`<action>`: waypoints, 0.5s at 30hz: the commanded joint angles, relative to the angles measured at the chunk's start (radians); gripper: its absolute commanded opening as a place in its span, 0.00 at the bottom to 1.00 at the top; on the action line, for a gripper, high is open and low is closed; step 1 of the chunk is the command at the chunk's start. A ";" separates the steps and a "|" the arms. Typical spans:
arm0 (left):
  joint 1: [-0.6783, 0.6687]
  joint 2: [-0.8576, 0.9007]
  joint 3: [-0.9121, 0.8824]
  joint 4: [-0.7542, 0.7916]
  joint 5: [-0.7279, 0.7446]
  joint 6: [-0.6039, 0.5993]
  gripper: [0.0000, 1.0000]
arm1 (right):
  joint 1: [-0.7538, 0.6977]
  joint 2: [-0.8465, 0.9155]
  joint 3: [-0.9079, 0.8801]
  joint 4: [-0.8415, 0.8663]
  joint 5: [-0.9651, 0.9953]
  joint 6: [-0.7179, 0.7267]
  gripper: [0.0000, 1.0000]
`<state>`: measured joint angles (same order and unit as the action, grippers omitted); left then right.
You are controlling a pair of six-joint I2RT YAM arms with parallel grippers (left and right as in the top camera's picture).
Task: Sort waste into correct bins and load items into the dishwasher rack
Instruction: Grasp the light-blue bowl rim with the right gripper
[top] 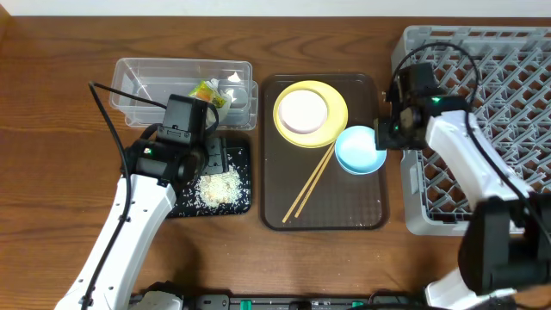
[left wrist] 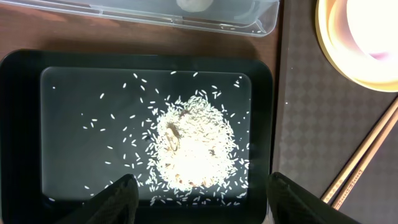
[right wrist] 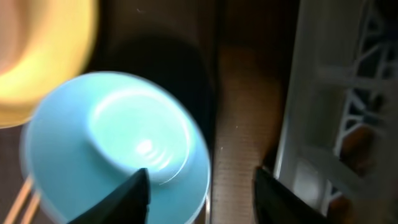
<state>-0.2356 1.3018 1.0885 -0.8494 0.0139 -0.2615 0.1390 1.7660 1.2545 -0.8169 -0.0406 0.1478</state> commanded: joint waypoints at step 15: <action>0.004 0.006 0.006 -0.003 -0.023 0.001 0.69 | 0.019 0.095 -0.021 0.021 0.021 0.069 0.18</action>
<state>-0.2356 1.3014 1.0885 -0.8490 0.0113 -0.2619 0.1444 1.8503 1.2514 -0.7963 -0.0284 0.2028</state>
